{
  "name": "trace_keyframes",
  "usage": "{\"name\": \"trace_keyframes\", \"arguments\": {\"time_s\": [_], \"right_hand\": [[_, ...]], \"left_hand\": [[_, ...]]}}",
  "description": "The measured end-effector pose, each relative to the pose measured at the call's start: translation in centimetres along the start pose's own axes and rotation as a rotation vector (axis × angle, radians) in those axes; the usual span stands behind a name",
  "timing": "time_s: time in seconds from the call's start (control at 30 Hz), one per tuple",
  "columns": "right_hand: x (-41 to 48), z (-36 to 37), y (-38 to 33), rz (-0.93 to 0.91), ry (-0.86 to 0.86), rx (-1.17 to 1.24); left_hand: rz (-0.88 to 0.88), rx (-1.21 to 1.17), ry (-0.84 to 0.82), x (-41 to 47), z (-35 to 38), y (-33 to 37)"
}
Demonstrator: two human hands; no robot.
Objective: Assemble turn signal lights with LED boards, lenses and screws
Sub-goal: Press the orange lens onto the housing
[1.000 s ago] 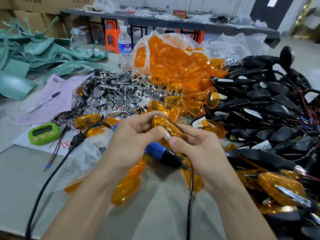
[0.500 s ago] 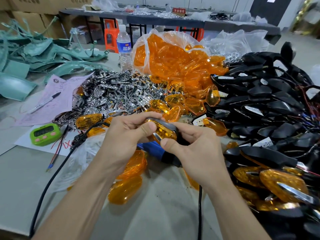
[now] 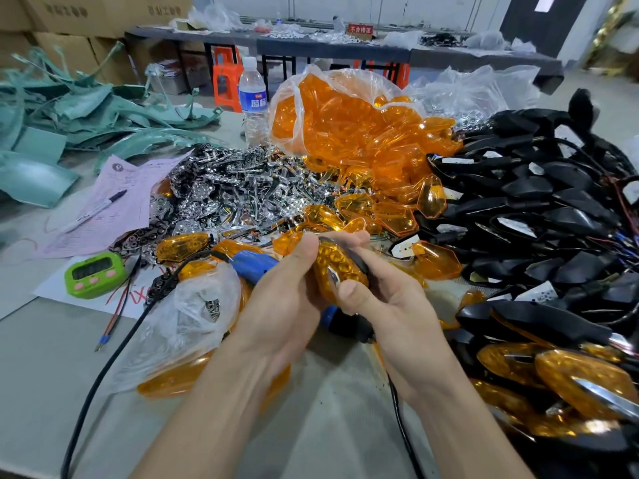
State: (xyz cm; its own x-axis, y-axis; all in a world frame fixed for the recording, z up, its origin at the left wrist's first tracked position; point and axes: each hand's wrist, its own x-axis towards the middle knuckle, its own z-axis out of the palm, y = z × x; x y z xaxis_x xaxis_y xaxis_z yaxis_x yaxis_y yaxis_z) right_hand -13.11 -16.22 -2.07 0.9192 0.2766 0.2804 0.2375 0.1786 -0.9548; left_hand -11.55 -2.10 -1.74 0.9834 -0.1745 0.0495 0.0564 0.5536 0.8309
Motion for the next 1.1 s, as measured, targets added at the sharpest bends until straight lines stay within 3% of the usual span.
{"name": "trace_keyframes", "arguments": {"time_s": [0.2, 0.37, 0.57, 0.67, 0.8, 1.0, 1.1], "right_hand": [[0.9, 0.9, 1.0, 0.07, 0.13, 0.076], [1.9, 0.5, 0.8, 0.114, 0.153, 0.056], [3.5, -0.2, 0.3, 0.13, 0.153, -0.069], [4.4, 0.5, 0.9, 0.106, 0.176, -0.111], [5.2, 1.3, 2.5, 0.109, 0.218, -0.222], [5.3, -0.3, 3.2, 0.173, -0.055, -0.236], [4.9, -0.3, 2.9, 0.108, -0.033, -0.221]], "left_hand": [[0.095, -0.064, 0.183, 1.4, 2.0, -1.8], [0.156, 0.265, 0.382, 2.5, 1.7, -2.3], [0.38, 0.534, 0.17, 4.0, 0.4, -1.0], [0.474, 0.54, 0.21, 4.9, 0.1, -1.0], [0.475, 0.515, 0.306, 5.8, -1.1, -1.5], [0.41, 0.447, 0.368, 6.3, -1.8, -1.3], [0.469, 0.447, 0.367, 5.9, -1.5, -1.1]]}}
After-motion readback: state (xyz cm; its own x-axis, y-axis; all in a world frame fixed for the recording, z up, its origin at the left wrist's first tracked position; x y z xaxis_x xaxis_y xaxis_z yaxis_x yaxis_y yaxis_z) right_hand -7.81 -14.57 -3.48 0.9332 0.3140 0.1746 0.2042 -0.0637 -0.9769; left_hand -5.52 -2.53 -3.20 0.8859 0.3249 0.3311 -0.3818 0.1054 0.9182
